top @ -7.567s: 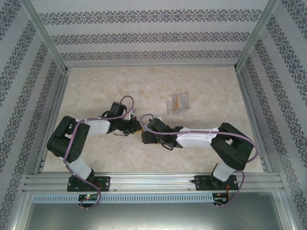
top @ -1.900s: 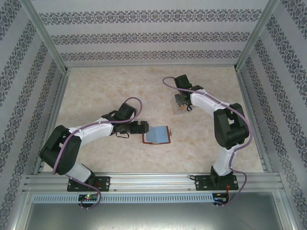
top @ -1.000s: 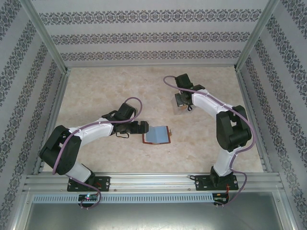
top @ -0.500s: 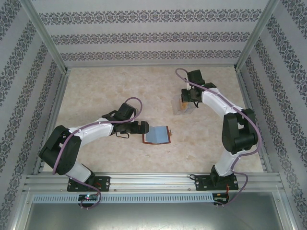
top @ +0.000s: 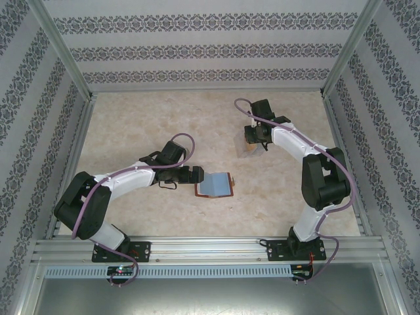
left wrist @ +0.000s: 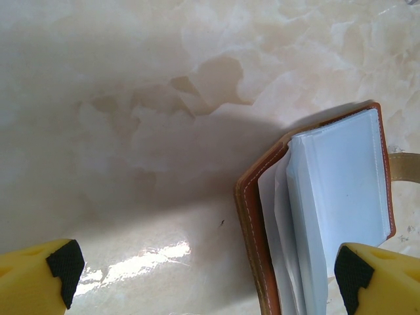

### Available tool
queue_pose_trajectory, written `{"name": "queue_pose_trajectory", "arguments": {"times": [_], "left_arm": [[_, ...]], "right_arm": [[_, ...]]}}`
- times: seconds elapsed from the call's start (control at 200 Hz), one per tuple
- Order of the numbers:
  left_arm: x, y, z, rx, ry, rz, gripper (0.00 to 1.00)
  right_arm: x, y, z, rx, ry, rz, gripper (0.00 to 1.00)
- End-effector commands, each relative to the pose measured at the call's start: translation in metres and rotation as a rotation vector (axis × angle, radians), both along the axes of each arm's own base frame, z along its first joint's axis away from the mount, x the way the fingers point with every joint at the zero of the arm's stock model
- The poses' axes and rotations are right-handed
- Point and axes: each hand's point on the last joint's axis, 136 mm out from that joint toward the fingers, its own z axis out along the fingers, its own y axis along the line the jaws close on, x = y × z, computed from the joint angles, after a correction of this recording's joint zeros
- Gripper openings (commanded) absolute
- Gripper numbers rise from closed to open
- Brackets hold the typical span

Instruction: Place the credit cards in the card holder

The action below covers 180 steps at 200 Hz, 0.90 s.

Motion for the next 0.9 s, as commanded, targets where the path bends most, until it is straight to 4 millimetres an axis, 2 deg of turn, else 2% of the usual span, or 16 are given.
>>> {"name": "queue_pose_trajectory", "arguments": {"times": [0.0, 0.325, 0.445, 0.5, 0.605, 0.714, 0.894], "left_arm": [[0.0, -0.004, 0.006, -0.01, -0.022, -0.018, 1.0], [0.0, -0.004, 0.003, -0.015, -0.021, -0.023, 1.0], [-0.001, -0.003, 0.003, -0.012, -0.021, -0.019, 1.0], [0.0, -0.004, 0.003, -0.02, -0.025, -0.02, 1.0], [-0.001, -0.003, 0.002, -0.008, -0.017, -0.023, 1.0], [-0.001, -0.004, 0.004, -0.016, -0.026, -0.022, 1.0], [-0.002, -0.003, 0.002, -0.009, -0.017, -0.022, 1.0]], "right_arm": [[-0.006, -0.004, -0.002, -0.049, 0.005, -0.001, 0.37], [-0.005, -0.016, -0.016, -0.16, 0.039, 0.028, 0.63], [-0.004, -0.019, -0.025, -0.217, 0.065, 0.035, 0.67], [-0.003, -0.021, -0.029, -0.247, 0.067, 0.035, 0.72], [-0.002, -0.027, -0.031, -0.314, 0.063, 0.014, 0.73], [0.0, -0.033, -0.024, -0.37, 0.037, -0.005, 0.73], [0.001, -0.031, -0.015, -0.36, 0.009, -0.01, 0.71]]}}
